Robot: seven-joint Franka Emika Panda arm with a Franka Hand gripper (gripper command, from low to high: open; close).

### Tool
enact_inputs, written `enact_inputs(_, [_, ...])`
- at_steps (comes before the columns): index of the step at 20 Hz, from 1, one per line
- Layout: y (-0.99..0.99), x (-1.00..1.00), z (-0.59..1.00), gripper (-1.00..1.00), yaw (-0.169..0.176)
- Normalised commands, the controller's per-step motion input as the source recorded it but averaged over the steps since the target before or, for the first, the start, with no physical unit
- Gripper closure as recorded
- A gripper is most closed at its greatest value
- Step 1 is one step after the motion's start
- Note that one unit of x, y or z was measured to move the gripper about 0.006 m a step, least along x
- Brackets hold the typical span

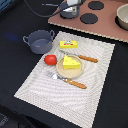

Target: Interact with the objects in diverse but meaningful ways.

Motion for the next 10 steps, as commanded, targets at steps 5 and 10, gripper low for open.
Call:
enact_inputs(5, [-0.42, 0.67, -0.01, -1.00, -0.036])
enact_inputs(10, [-0.24, 0.49, -0.19, -1.00, 0.066])
